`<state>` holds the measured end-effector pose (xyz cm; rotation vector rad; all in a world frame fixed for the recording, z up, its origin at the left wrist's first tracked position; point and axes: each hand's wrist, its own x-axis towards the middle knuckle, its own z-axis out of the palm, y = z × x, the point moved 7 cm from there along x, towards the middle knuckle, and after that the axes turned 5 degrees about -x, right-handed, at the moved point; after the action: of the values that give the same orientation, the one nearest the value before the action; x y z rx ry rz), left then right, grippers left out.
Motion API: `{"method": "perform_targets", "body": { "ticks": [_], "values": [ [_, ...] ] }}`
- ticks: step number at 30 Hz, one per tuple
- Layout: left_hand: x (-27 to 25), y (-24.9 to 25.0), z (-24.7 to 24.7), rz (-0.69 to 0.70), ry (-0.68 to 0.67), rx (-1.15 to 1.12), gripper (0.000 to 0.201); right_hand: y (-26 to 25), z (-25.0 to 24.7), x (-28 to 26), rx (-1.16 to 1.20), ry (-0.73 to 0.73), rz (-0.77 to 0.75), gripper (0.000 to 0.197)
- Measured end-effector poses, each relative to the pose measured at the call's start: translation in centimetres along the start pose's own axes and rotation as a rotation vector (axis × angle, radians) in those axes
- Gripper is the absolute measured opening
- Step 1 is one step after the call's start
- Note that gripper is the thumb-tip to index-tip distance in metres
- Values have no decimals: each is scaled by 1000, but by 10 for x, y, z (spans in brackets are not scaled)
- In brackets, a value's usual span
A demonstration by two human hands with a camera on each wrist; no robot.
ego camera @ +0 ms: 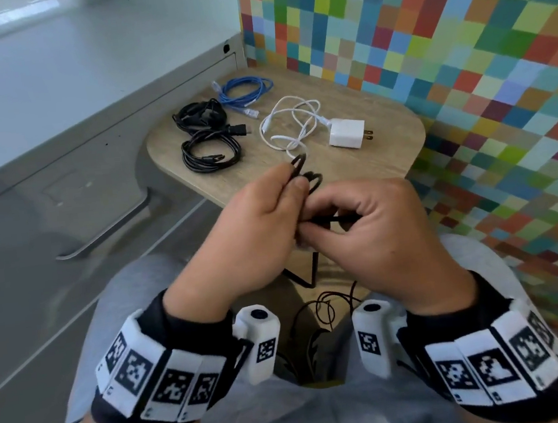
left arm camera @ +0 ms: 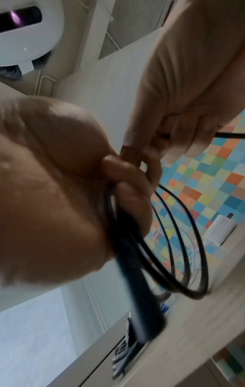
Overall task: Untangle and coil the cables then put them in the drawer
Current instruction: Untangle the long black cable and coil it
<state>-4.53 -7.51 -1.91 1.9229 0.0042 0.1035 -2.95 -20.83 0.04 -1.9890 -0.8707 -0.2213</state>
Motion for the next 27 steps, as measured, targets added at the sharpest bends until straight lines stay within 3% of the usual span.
{"method": "perform_targets", "body": {
  "ticks": [3,6,8,10,14,19,22,27],
  "values": [
    [1,-4,6,-35,-125,-59,41,9,-11,0,35,37,95,34],
    [-2,-7,8,-79,-193,-110,51,19,-20,1,7,-60,134,51],
    [-5,-11,8,-141,-232,-303,52,22,-21,2,23,-131,127,63],
    [-8,-10,6,-182,-267,-537,47,20,-16,2,112,-182,114,55],
    [-10,-2,-9,-168,-326,-840,42,31,-9,3,97,-172,173,14],
    [-9,-7,-14,-119,-312,-831,36,39,-2,1,74,-154,234,23],
    [-8,-9,-5,-173,-351,-898,28,40,1,1,118,-144,247,27],
    [-4,-8,-5,-187,-270,-1029,36,42,1,5,232,-111,279,14]
  ]
}}
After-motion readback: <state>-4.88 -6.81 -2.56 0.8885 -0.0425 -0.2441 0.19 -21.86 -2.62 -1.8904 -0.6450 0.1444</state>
